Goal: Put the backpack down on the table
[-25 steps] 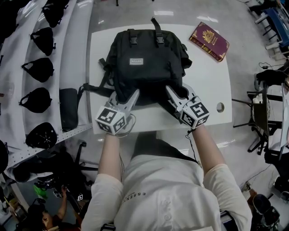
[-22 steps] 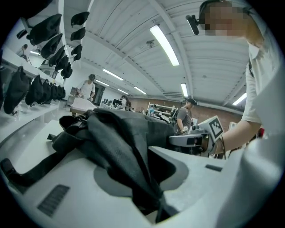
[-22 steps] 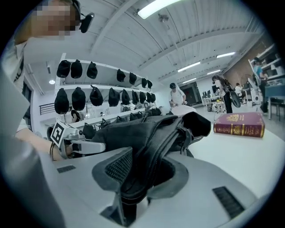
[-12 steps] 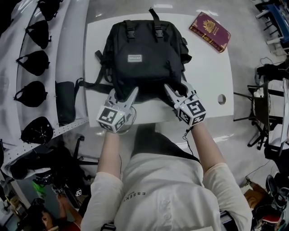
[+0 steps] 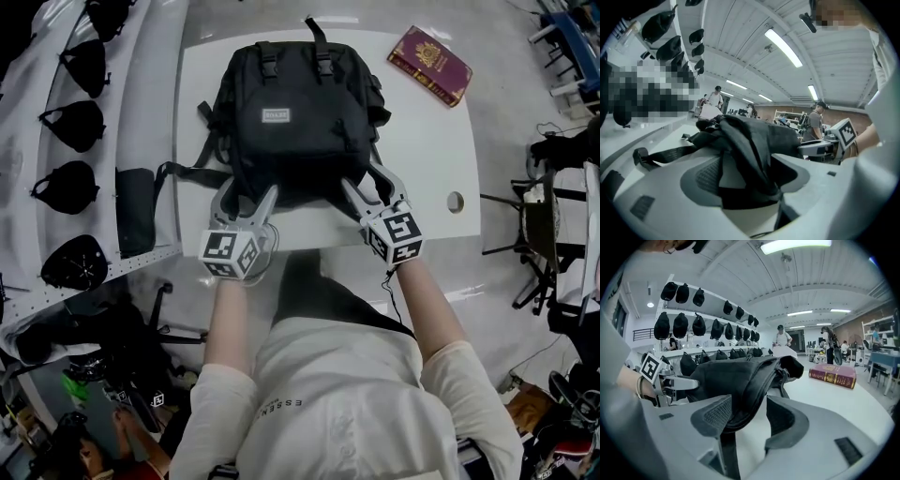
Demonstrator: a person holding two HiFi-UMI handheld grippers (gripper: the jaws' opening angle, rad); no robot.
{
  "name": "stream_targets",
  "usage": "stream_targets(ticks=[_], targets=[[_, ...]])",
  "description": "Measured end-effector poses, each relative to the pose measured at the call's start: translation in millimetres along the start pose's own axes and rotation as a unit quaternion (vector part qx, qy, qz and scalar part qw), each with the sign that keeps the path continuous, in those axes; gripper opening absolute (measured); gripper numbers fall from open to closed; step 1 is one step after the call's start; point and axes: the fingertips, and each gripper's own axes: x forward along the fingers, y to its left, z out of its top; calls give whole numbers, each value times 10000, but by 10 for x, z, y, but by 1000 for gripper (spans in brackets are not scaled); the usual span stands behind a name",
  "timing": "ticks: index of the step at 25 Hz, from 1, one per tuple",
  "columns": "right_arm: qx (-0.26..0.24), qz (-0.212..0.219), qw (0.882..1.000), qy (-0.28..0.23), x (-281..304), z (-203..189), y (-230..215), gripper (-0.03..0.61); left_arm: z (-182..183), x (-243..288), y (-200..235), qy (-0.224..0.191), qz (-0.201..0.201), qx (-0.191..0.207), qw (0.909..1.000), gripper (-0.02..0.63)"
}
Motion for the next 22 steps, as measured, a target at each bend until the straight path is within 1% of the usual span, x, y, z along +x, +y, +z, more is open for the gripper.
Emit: stream_targets(ticks=[4,7,9,11,13,16,18,20,21,22], targets=[[0,-156,9998,-122,-130,43,16,229,64,-164,-35,-62,182,339,9992,301],[-135,-288,9993,-209,-245,108,68,230,137,-313,-62,-120,357,646,9972,301],[-221,-388,9983,-368,-336,204,106,230,212,-415,-96,-192,423,719,9963,301],[-267,-418,9972,-557,-441,329,160,230,316,-504,-179,-273,379,747,9961,299],[-327,-366,9963,-712,-538,467,241,229,442,-579,-292,-304,309,882,9952,299],[-430,-249,9948,-889,-670,677,380,229,594,-678,-481,-181,191,1107,9935,289],[-440,-166,9941,-979,-754,788,477,229,679,-754,-617,-119,61,1139,9934,273],[-401,-48,9934,-1077,-833,888,572,227,788,-840,-748,-159,-71,1156,9931,262],[-379,-7,9928,-1132,-872,934,611,218,856,-887,-806,-224,-122,1184,9926,239],[-364,3,9922,-1195,-915,978,642,186,927,-934,-858,-305,-160,1228,9918,192]])
